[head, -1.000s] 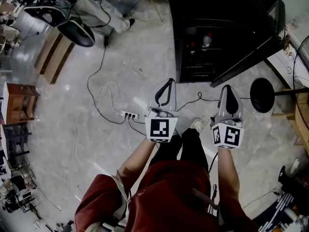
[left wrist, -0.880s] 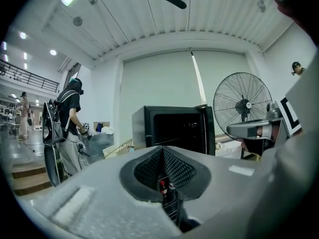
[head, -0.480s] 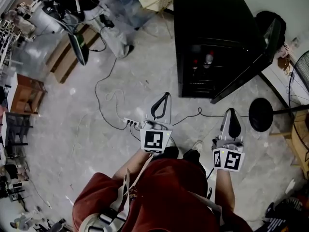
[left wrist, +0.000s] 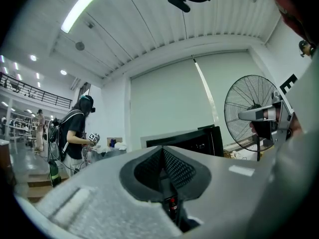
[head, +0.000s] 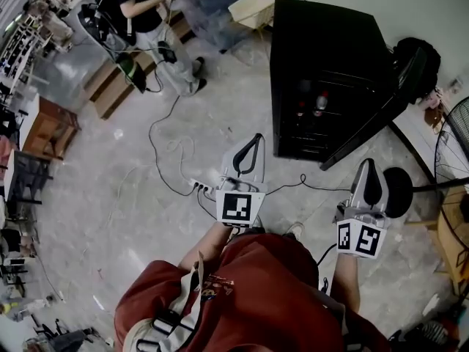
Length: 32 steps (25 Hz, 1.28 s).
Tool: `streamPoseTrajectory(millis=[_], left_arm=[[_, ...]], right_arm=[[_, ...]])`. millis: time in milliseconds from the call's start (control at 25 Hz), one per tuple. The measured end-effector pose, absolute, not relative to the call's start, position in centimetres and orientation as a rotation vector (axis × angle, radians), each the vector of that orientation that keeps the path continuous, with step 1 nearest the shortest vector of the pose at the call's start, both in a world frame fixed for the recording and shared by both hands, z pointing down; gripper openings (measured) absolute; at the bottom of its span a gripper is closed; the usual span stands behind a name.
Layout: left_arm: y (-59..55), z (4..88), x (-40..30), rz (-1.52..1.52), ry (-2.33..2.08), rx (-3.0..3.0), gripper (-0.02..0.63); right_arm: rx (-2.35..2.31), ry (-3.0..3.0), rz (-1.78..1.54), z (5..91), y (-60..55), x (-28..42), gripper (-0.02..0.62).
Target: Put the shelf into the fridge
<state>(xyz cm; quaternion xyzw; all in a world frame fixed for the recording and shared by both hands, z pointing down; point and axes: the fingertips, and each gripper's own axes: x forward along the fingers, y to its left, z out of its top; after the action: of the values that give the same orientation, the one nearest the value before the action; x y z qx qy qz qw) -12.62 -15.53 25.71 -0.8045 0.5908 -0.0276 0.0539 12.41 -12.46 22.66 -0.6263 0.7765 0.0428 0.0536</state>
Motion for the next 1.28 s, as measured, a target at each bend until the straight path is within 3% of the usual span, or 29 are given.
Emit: streamPoseTrajectory(millis=[280, 1280], left_arm=[[-16.5, 22.2, -13.0, -0.023, 1.824, -2.362, 0.006], [-16.5, 21.4, -9.6, -0.056, 1.781, -2.381, 0.006]], right_arm=[[-1.875, 2.346, 0.209, 19.7, -13.7, 13.4, 0.000], [-1.849, 2.405, 0.197, 19.6, -15.0, 15.1, 0.000]])
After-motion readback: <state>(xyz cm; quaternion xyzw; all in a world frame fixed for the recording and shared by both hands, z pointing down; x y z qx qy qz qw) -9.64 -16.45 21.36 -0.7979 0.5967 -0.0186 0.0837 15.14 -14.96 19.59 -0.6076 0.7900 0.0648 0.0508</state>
